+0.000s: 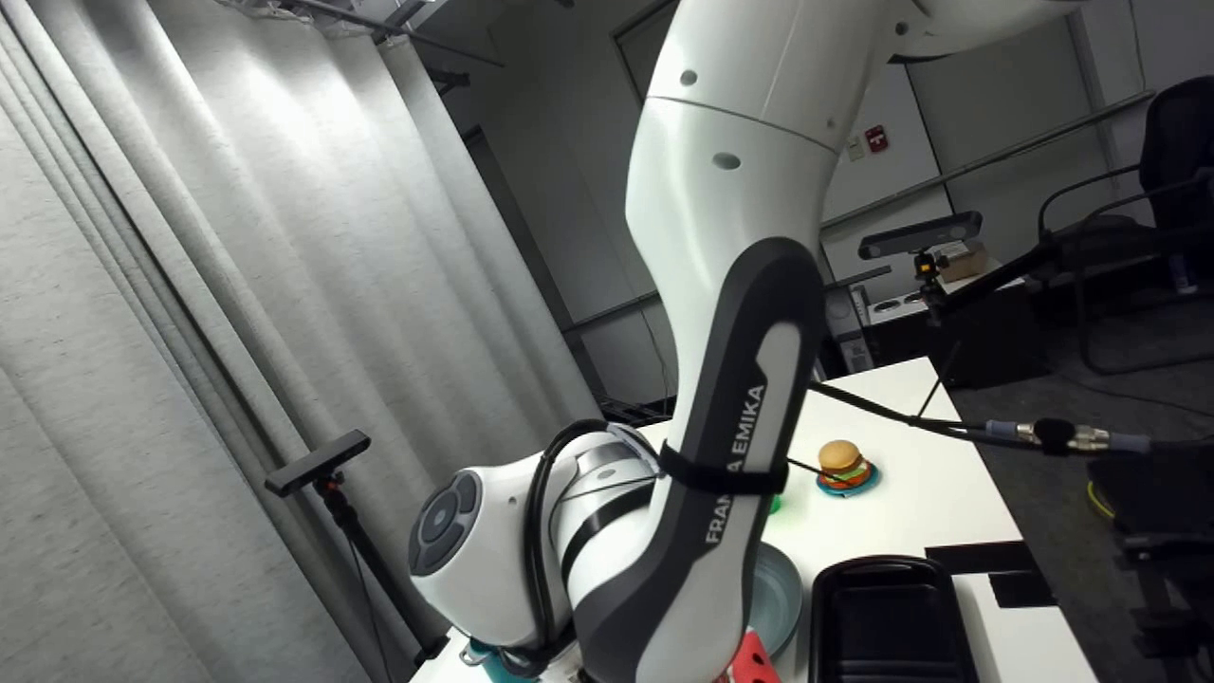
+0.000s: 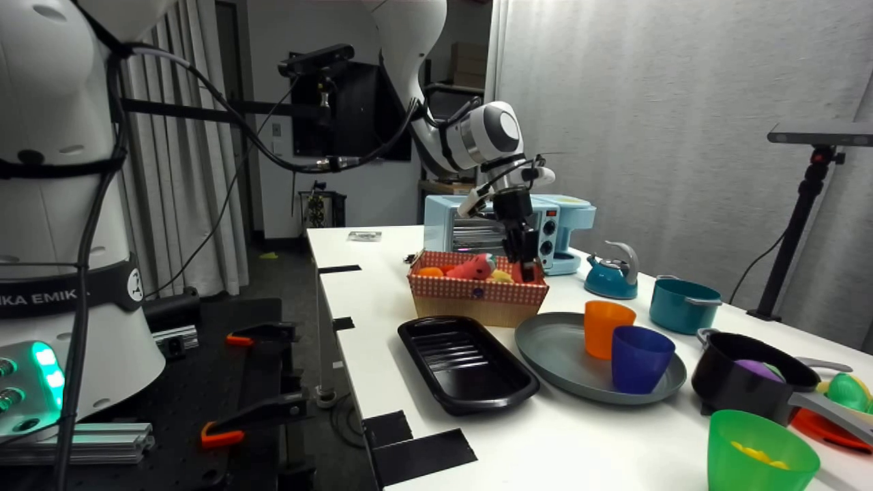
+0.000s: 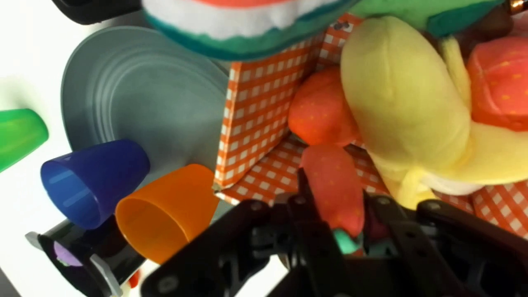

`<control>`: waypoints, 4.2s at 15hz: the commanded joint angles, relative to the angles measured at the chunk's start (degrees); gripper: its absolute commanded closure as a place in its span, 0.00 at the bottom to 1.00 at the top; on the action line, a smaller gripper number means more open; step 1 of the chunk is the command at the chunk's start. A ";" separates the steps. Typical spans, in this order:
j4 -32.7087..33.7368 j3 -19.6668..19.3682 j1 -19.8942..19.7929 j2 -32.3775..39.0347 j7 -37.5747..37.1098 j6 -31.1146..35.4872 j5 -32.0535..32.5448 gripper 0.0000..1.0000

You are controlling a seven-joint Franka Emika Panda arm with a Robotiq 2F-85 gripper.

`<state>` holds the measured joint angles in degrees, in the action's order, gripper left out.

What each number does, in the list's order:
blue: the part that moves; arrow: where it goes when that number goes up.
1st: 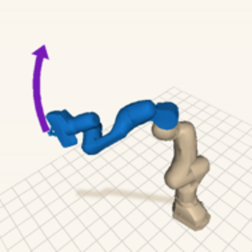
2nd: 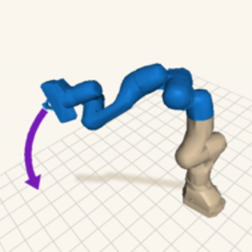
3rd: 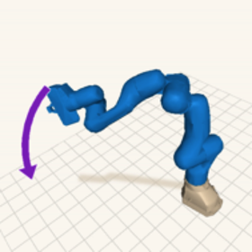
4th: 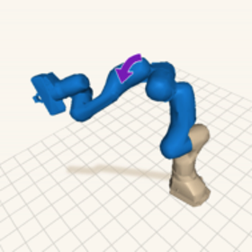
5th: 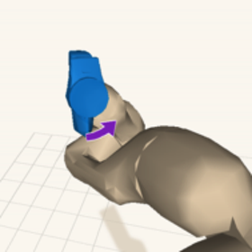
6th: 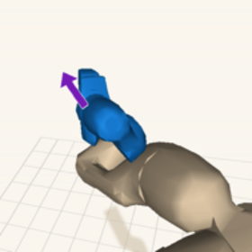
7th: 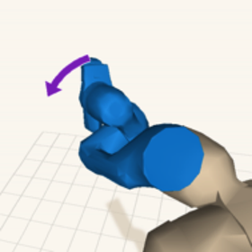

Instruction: Remove the orange from the basket and place it inside the orange cup

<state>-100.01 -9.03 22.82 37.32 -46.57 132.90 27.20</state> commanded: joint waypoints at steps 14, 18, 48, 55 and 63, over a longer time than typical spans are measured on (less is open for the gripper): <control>-5.04 -0.35 -5.65 -8.42 -0.24 -5.29 7.01 0.95; -4.22 -0.57 -7.61 -7.65 0.20 -5.01 7.03 0.95; 8.41 -1.99 -10.16 2.93 5.21 -4.46 6.00 0.95; 8.76 -2.09 -10.12 3.21 5.92 -4.47 5.99 0.95; 8.81 -1.81 -10.31 3.13 7.02 -4.90 5.35 0.19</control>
<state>-93.05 -10.88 13.07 39.37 -41.21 127.68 32.56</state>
